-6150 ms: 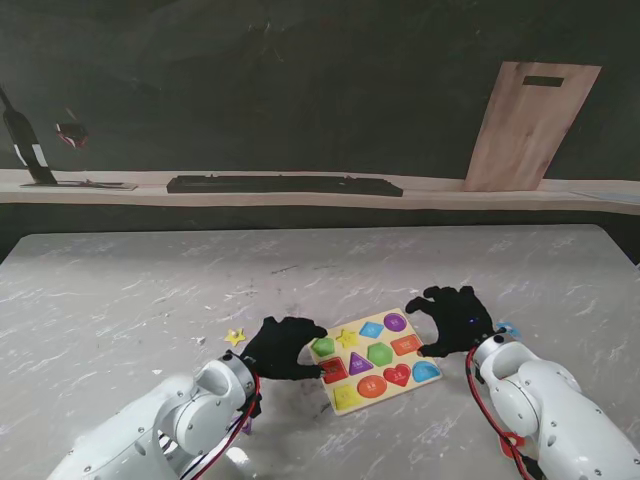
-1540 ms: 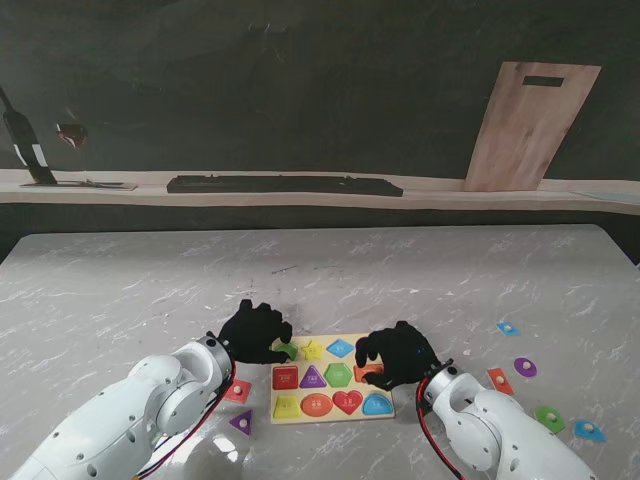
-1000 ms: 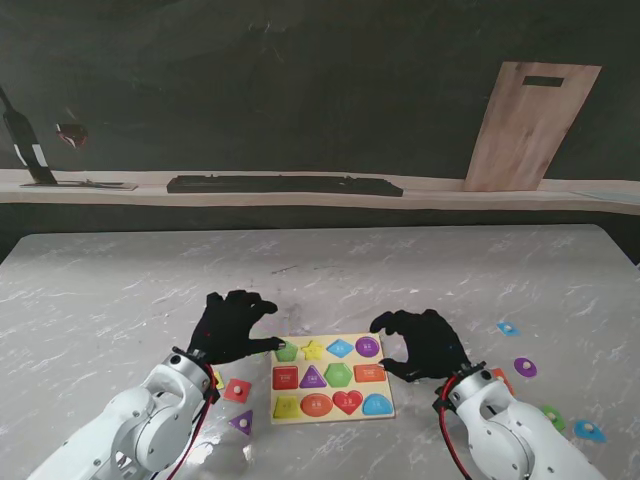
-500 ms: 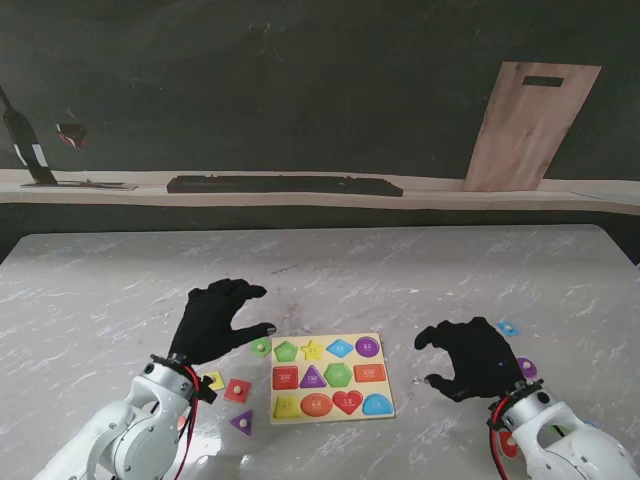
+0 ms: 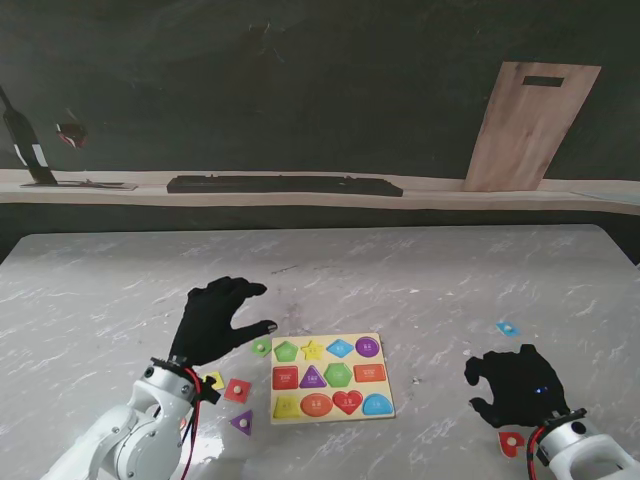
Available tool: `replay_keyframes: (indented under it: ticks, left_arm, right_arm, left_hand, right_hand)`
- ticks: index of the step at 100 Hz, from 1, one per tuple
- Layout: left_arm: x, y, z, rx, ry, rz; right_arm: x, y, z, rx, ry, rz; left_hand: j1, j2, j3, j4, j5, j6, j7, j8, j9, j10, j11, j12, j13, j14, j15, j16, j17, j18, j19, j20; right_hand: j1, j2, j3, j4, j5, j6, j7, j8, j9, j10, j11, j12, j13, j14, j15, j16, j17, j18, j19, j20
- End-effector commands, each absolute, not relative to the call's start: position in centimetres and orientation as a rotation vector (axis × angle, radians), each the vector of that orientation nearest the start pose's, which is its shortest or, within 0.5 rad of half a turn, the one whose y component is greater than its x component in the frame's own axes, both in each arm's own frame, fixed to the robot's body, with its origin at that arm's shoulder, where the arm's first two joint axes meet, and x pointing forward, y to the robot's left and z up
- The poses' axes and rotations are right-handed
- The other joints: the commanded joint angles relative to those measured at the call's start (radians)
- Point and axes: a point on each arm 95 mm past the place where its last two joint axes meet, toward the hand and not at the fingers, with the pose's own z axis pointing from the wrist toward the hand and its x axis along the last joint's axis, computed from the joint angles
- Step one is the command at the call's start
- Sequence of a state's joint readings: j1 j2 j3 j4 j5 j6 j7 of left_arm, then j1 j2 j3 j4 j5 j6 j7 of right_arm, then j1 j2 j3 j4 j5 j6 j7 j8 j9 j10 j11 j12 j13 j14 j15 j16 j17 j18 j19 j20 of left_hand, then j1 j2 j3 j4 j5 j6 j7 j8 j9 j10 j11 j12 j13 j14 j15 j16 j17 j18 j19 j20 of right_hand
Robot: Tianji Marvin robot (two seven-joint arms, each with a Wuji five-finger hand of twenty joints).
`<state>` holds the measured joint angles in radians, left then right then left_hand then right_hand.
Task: Fit puzzle pieces into a puzzle board
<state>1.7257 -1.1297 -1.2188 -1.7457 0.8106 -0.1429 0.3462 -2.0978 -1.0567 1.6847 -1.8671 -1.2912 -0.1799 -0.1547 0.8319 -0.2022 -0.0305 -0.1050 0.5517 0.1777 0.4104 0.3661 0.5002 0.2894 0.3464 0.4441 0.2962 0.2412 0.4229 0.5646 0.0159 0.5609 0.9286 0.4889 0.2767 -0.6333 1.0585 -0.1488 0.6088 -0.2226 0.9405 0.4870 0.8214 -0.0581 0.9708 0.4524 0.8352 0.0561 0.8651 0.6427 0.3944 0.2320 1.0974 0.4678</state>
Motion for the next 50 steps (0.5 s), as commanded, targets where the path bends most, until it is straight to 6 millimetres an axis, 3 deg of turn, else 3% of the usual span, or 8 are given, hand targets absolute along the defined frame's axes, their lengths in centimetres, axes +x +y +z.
replay_keyframes:
  ticks: [1, 8, 21, 50]
  left_arm:
    - [34.8, -3.4, -29.6, -1.209, 1.131, -1.981]
    - [34.8, -3.5, -29.5, -1.223, 1.116, -1.997]
    - [34.8, -3.4, -29.4, -1.234, 1.088, -2.0]
    - [34.7, -3.1, -29.1, -1.216, 1.049, -1.978]
  right_arm:
    - [27.7, -11.6, -32.1, 0.991, 1.561, 1.169]
    - [27.3, -12.0, -32.3, 1.013, 1.557, 1.124]
    - [26.5, -12.7, -32.9, 1.066, 1.542, 1.052]
    - [25.9, -13.6, -33.9, 1.221, 1.534, 0.9]
  left_hand:
    - [0.017, 0.023, -0.005, 0.03, 0.014, -0.014, -0.019, -0.008, 0.006, -0.002, -0.022, -0.003, 0.009, 0.009, -0.027, -0.003, -0.003, -0.174, -0.008, -0.011]
    - [0.02, 0.02, -0.006, 0.029, 0.023, -0.015, -0.016, -0.007, 0.013, 0.0, -0.021, -0.002, 0.016, 0.014, -0.025, -0.002, 0.001, -0.174, -0.007, -0.01]
    - [0.021, 0.022, -0.007, 0.029, 0.027, -0.011, -0.018, -0.006, 0.019, 0.002, -0.021, 0.0, 0.017, 0.017, -0.025, 0.0, 0.003, -0.172, -0.004, -0.007]
    - [0.024, 0.024, -0.008, 0.028, 0.035, -0.006, -0.015, -0.003, 0.023, 0.007, -0.018, 0.004, 0.019, 0.023, -0.019, 0.005, 0.004, -0.165, 0.002, -0.002]
  right_hand:
    - [-0.023, 0.025, -0.021, -0.017, 0.042, 0.01, 0.05, -0.057, 0.041, 0.026, 0.019, 0.009, 0.029, 0.03, 0.036, 0.014, 0.013, 0.032, 0.051, 0.014]
    - [-0.024, 0.051, -0.054, -0.039, 0.093, 0.012, 0.076, -0.087, 0.088, 0.038, 0.025, 0.007, 0.061, 0.048, 0.061, 0.022, 0.03, 0.046, 0.076, 0.018]
    - [-0.029, 0.067, -0.07, -0.043, 0.179, 0.034, 0.1, -0.105, 0.163, 0.064, 0.036, 0.004, 0.118, 0.08, 0.102, 0.035, 0.063, 0.075, 0.117, 0.03]
    - [-0.041, 0.087, -0.076, -0.015, 0.309, 0.087, 0.095, -0.104, 0.266, 0.113, 0.054, -0.007, 0.21, 0.12, 0.171, 0.052, 0.12, 0.12, 0.194, 0.054]
